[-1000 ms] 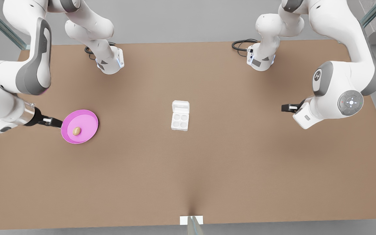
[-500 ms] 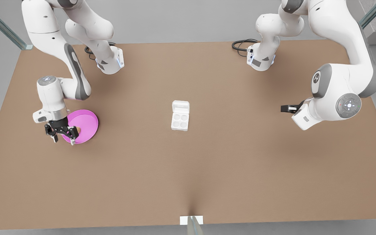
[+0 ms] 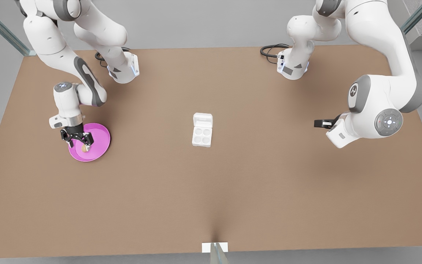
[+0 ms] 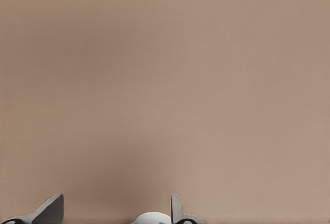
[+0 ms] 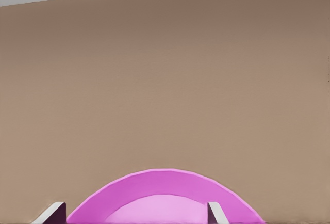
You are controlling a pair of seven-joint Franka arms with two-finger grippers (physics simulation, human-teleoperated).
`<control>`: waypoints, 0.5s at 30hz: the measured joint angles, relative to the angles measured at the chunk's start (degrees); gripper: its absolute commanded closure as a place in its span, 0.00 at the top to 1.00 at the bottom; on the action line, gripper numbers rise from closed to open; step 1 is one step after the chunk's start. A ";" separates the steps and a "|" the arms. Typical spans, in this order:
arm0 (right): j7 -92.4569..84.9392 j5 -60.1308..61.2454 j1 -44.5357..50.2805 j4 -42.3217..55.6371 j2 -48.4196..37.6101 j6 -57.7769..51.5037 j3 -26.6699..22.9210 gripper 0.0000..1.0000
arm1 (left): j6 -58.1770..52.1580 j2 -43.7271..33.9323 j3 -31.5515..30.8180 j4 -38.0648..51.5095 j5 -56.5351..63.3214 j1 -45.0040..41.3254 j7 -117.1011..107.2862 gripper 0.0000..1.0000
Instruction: Pack egg into the box and close the box lid
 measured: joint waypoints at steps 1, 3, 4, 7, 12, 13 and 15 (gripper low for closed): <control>0.01 -0.27 -0.15 1.12 1.64 0.00 0.01 1.00 | 0.00 0.00 0.00 0.00 0.00 0.00 0.00 1.00; -0.01 -2.15 0.48 4.00 5.66 0.13 0.01 1.00 | 0.00 0.25 0.00 0.00 0.00 0.00 0.00 1.00; 0.01 -3.99 -0.06 5.53 7.37 0.12 0.06 1.00 | 0.00 0.31 0.00 0.00 0.00 0.00 0.05 1.00; -0.04 -7.50 -1.89 5.76 7.57 0.09 0.26 1.00 | 0.00 0.36 0.00 -0.03 -0.01 0.02 0.01 1.00; 0.01 -12.33 -4.61 3.73 5.77 0.00 0.41 1.00 | -0.13 0.35 0.09 0.00 -0.01 0.10 0.00 1.00; 0.01 -12.20 -4.27 3.65 6.14 0.00 0.64 1.00 | -0.10 0.44 0.09 0.00 -0.02 0.08 0.00 1.00; 0.01 -12.23 -3.88 3.32 6.89 0.00 0.80 1.00 | -0.09 0.44 0.07 0.00 -0.05 0.01 0.00 1.00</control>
